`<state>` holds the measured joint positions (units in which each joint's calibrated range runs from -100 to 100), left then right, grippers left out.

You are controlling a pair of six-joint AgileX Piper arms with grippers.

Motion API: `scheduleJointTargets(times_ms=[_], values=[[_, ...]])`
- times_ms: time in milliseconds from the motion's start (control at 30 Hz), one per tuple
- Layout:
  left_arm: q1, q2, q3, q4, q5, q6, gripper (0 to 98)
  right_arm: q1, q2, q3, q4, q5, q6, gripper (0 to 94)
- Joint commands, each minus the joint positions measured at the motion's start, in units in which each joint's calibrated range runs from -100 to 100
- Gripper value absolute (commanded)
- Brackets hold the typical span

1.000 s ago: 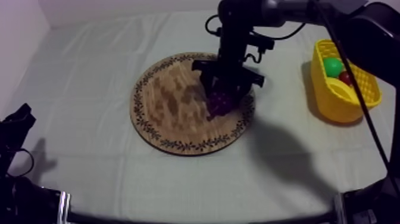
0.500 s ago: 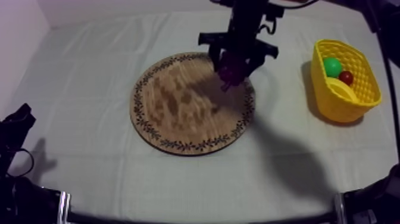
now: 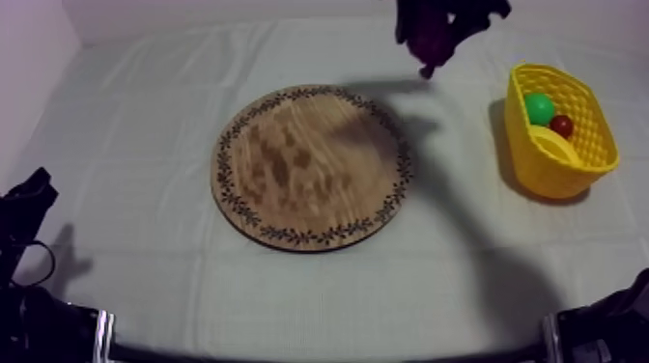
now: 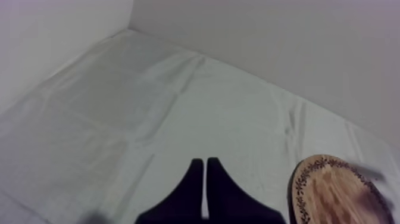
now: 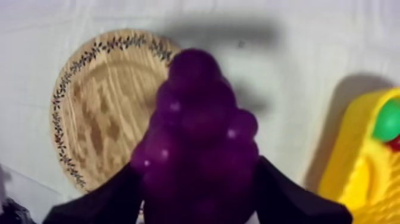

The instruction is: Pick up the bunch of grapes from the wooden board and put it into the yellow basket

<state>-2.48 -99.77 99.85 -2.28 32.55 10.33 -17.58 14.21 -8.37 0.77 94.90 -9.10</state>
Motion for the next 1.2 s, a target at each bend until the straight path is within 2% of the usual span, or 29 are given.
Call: scheduleJointTargets(times_ms=[0,333,900,1167], values=[[-0.01,0.03,0.04,0.01,0.03,0.0,0.0,0.72,-1.86,0.17,0.5,-0.33,2.91,41.9],[-0.01,0.03,0.04,0.01,0.03,0.0,0.0,4.72,-7.65,8.06,2.15,-2.0,6.4,42.8],[-0.01,0.03,0.04,0.01,0.03,0.0,0.0,17.75,-15.79,20.02,3.26,-4.49,11.53,43.1],[-0.01,0.03,0.04,0.01,0.03,0.0,0.0,23.37,-17.59,22.92,5.74,-5.38,14.38,44.7]])
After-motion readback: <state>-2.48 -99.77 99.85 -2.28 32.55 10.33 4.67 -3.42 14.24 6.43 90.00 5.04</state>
